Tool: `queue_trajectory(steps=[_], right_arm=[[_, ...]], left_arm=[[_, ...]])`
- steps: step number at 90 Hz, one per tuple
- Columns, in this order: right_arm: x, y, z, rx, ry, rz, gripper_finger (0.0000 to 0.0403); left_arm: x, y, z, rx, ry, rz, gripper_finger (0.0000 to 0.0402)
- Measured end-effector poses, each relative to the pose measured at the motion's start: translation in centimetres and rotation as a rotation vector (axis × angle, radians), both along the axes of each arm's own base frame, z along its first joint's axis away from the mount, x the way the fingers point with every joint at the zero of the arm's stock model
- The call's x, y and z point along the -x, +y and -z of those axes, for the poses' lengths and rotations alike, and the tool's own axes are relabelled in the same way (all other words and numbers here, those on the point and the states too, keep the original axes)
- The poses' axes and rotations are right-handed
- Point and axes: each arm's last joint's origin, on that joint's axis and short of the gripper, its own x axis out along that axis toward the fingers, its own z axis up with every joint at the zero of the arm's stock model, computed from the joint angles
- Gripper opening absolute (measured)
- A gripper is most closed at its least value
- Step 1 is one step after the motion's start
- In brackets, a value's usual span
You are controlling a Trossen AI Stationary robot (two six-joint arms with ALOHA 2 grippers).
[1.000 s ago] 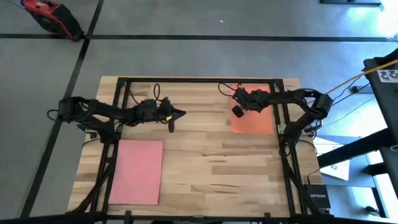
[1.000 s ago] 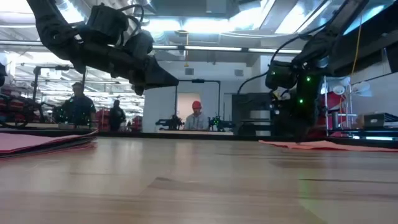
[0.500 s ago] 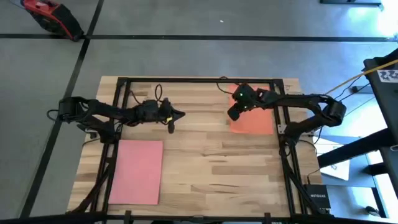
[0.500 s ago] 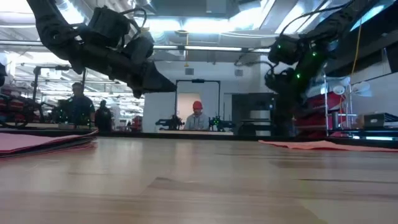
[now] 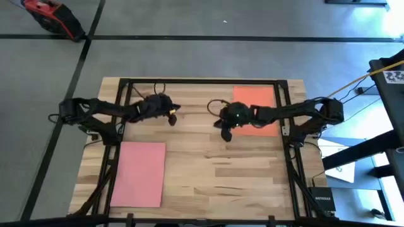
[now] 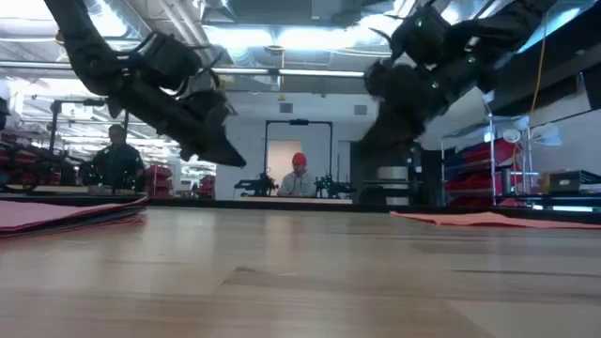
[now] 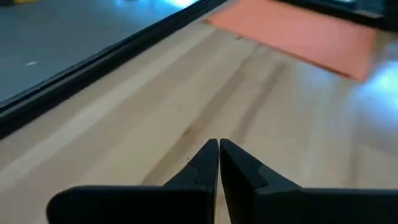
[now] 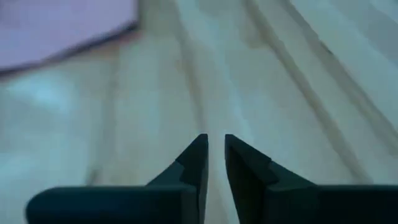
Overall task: Organize paper
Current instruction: Move the pink paper from bottom left to the top middle table
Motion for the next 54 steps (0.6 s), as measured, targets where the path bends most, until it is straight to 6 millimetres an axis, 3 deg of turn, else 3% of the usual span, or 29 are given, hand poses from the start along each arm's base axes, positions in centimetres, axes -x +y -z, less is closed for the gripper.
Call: queue_trajectory(steps=[34,54], right_arm=[[-8.0,2.2,-1.5,-0.132,-0.093,0.004,0.0125],[-12.1,3.2,0.2,-0.157,-0.052,-0.011,0.0128]], left_arm=[[1.1,1.1,0.7,-0.005,0.103,-0.083,0.0],[1.6,1.2,1.2,-0.023,0.172,-0.155,0.0]])
